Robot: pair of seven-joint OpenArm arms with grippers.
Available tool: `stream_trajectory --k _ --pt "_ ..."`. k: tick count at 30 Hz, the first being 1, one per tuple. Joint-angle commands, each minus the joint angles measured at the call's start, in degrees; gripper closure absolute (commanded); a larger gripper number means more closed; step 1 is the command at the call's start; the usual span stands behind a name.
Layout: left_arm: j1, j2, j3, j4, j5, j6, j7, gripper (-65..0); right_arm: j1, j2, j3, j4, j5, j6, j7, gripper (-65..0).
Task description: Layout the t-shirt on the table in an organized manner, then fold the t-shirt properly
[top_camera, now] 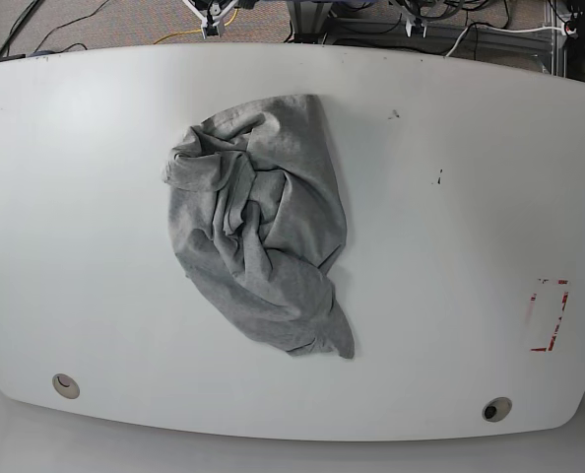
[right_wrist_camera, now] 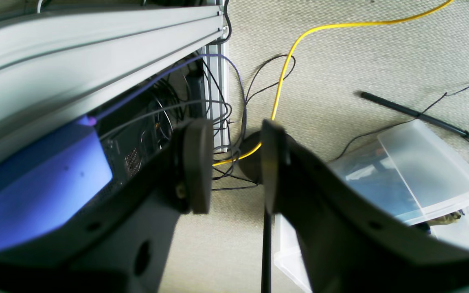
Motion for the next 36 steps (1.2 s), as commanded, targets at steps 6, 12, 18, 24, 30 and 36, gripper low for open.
stream_trajectory --k 6,12,18,24,30,36 --pt "0.44 -0.14 -0.01 -0.06 0.16 0.12 0.21 -13.5 -0.86 0.01 0.23 1.01 -0.12 0.2 0.21 -18.9" --pt "0.75 -0.17 0.13 0.12 0.04 0.18 0.31 -13.5 -1.0 0.05 0.18 1.14 -0.2 0.11 0.18 -18.8" --pt "1.31 -0.2 0.32 0.79 -0.08 0.22 0.42 -13.5 -1.46 0.02 0.14 1.76 -0.32 0.13 0.08 -18.9" --pt "2.15 -0.33 0.17 1.78 -0.2 0.19 0.51 -13.5 -2.23 0.06 0.62 3.01 -0.37 0.19 0.15 -18.7" --pt "4.43 -0.52 0.11 5.33 -0.38 0.15 0.53 -13.4 -4.47 0.05 1.55 6.69 -0.49 0.54 0.36 -18.7" --pt "3.28 -0.47 -0.09 6.96 -0.23 0.15 -0.03 -13.5 -3.06 0.05 0.34 6.19 0.11 0.41 0.23 -19.0"
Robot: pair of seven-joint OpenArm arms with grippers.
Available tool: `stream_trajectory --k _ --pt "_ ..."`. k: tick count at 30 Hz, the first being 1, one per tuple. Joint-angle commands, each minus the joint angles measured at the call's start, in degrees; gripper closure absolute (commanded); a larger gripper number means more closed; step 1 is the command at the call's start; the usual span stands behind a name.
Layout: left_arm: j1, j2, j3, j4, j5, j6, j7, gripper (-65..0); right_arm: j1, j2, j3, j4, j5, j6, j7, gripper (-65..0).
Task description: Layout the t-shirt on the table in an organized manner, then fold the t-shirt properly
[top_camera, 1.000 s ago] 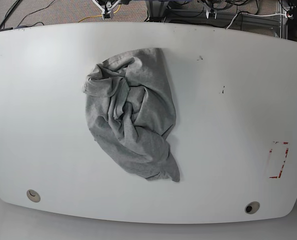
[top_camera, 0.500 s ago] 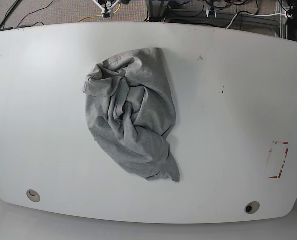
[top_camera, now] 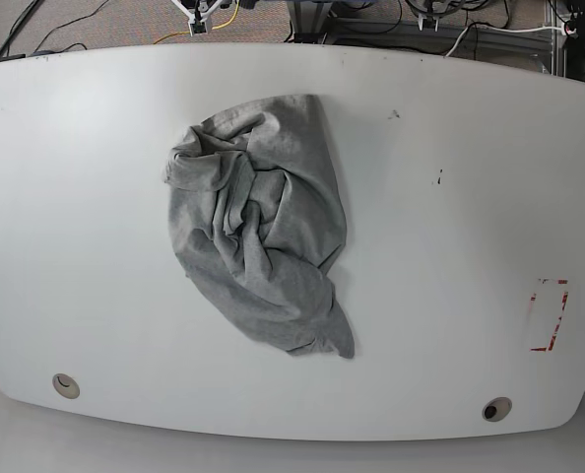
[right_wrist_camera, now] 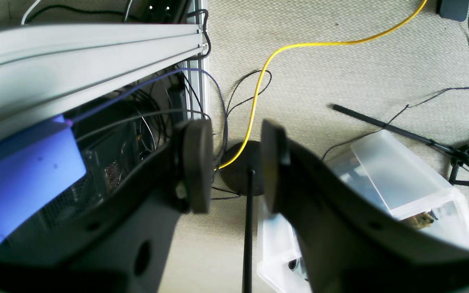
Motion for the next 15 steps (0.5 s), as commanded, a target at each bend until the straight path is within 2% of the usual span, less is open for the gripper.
stream_trajectory --k 1,7,15 --pt "-2.19 -0.14 -0.37 -3.94 0.19 0.15 -0.84 -13.5 3.38 0.21 -1.06 -5.69 0.75 -0.26 0.23 -19.0" --pt "-2.19 -0.14 -0.37 -3.94 0.19 0.15 -0.84 -13.5 6.99 0.65 -0.97 -14.04 0.75 -0.26 0.23 -18.9" --pt "-2.19 -0.14 -0.37 -3.94 0.36 0.15 -0.92 -13.5 7.6 1.26 -0.88 -14.74 0.75 -0.26 0.4 -18.9"
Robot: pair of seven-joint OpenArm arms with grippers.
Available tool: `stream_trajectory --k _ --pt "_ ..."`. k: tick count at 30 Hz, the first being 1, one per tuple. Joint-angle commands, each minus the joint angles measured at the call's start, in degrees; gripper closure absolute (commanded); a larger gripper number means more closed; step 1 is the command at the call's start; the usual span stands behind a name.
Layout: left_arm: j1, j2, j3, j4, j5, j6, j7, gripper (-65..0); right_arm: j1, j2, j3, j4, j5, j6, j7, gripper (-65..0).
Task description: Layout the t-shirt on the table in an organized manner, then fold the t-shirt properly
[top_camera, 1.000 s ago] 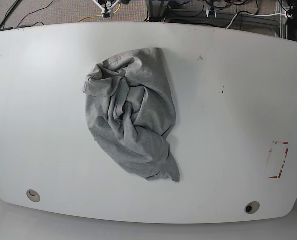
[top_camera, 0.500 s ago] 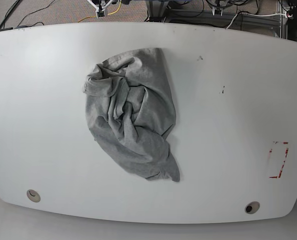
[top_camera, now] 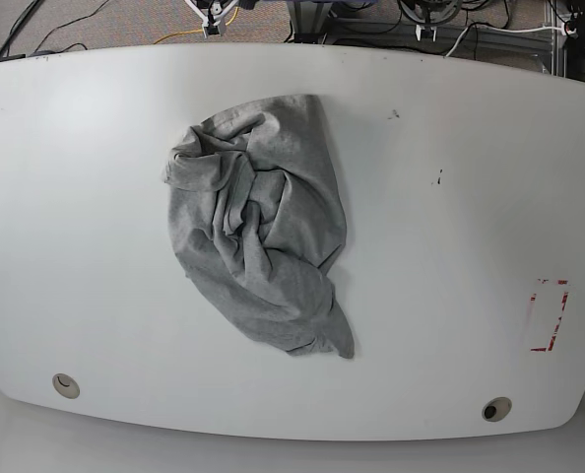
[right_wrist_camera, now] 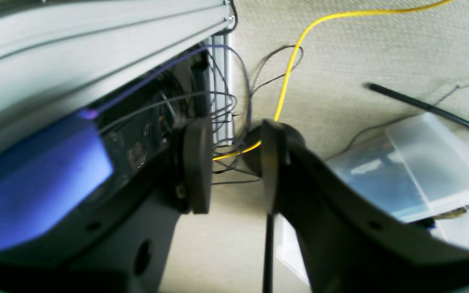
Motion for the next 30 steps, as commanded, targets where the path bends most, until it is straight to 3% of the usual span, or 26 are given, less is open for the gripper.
stream_trajectory --k 1,9,20,30 --pt "0.24 -0.12 0.0 0.23 0.17 0.12 -0.53 -13.5 -0.4 0.41 0.1 0.21 0.31 0.0 0.51 -18.9" --pt "0.24 -0.21 0.09 0.67 0.08 0.12 -0.8 -13.3 -2.68 0.32 0.1 1.44 0.31 -0.35 8.07 -18.7" --pt "2.26 -0.21 0.09 1.2 -0.01 0.12 -6.07 -13.3 -6.9 -0.03 0.1 7.86 0.31 -0.09 8.69 -18.7" --pt "9.12 -0.03 0.09 14.56 -0.01 0.12 -6.16 -13.3 -13.32 -1.88 -0.08 20.43 0.31 0.0 8.43 -18.7"
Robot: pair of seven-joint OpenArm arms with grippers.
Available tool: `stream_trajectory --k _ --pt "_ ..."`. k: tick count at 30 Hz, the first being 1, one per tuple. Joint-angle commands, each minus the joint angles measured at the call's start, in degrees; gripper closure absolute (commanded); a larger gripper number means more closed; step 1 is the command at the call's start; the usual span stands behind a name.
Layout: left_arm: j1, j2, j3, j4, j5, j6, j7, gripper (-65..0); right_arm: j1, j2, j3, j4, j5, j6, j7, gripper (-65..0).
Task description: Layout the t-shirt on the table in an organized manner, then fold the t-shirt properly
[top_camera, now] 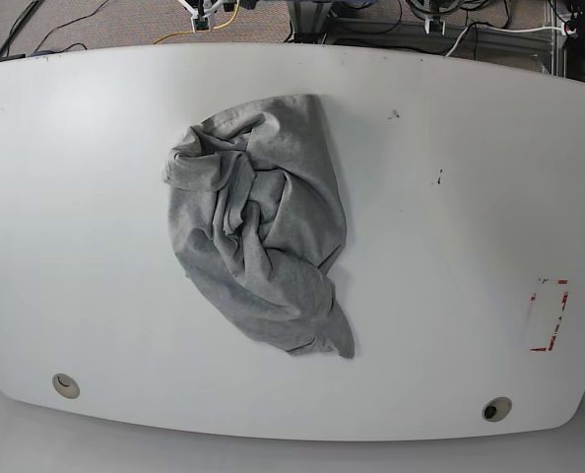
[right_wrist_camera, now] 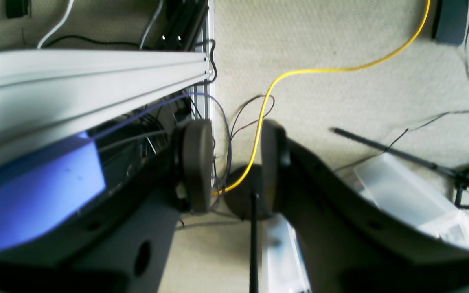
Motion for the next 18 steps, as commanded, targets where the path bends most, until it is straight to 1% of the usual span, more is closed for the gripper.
stream_trajectory --k 1,3,11,18 --pt "2.83 0.01 0.09 6.12 -0.05 0.17 -0.72 -13.3 -3.2 -0.24 -0.03 4.37 0.31 0.39 0.49 -18.7" --pt "4.68 0.01 0.09 9.02 -0.05 0.17 -0.72 -13.3 -4.43 -1.12 -0.03 6.22 0.31 0.39 0.49 -18.7" --pt "10.3 0.1 0.09 16.93 -0.05 0.17 -0.72 -13.3 -10.06 -1.82 -0.03 14.75 0.31 0.48 0.49 -18.7" --pt "17.6 0.62 0.18 26.51 -0.05 0.08 -0.72 -13.3 -16.83 -3.05 -0.12 24.94 0.31 0.48 0.49 -18.7"
